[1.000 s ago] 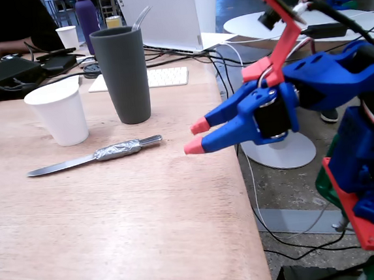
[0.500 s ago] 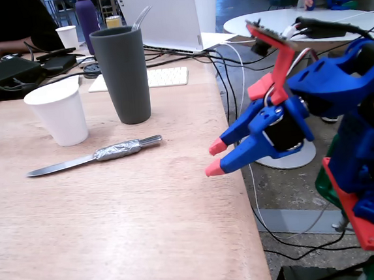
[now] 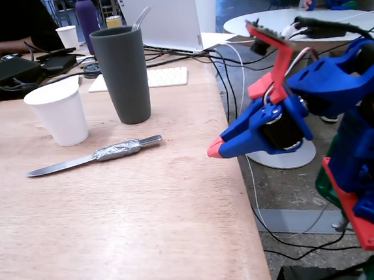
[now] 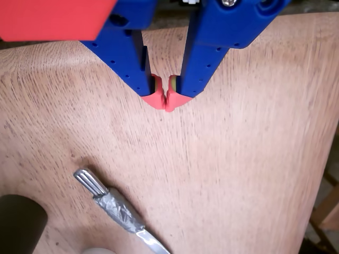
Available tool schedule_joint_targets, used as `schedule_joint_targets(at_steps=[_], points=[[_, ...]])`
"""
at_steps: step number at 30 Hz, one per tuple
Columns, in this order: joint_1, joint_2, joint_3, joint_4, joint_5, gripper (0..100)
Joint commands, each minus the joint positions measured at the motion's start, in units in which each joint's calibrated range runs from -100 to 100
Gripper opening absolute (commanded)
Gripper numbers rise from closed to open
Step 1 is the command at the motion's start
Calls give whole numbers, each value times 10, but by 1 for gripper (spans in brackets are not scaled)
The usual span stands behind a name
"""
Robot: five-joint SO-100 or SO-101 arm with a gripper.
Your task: Grab the fork and place it in gray glass
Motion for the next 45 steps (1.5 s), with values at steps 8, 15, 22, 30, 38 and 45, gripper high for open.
schedule_joint_targets(at_steps=[8,15,22,30,38,45], points=[[3,-7,5,-6,-48,0],[4,-6,5,-6,-49,0],[1,-6,5,-6,-48,0],[1,-6,5,-6,-48,0],[1,-6,5,-6,-48,0],[1,-6,5,-6,-48,0]])
